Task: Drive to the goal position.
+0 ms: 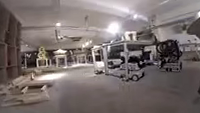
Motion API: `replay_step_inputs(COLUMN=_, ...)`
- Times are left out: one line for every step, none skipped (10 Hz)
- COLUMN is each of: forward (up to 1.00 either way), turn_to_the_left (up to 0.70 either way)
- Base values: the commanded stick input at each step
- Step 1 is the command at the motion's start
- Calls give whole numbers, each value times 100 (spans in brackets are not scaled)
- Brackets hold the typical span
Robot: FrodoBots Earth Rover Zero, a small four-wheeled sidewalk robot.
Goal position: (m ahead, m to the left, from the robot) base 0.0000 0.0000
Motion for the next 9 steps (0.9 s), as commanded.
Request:
replay_step_inputs(forward=42, turn_to_the_left=-25)
replay_step_inputs(forward=0, turn_to_the_left=-45)
replay_step_inputs(forward=0, turn_to_the_left=-45)
replay_step_inputs(forward=0, turn_to_the_left=-45)
replay_step_inputs(forward=0, turn_to_the_left=-45)
replay_step_inputs(forward=0, turn_to_the_left=-45)
replay_step_inputs(forward=0, turn_to_the_left=-45)
replay_step_inputs(forward=0, turn_to_the_left=-45)
replay_step_inputs(forward=0, turn_to_the_left=-45)
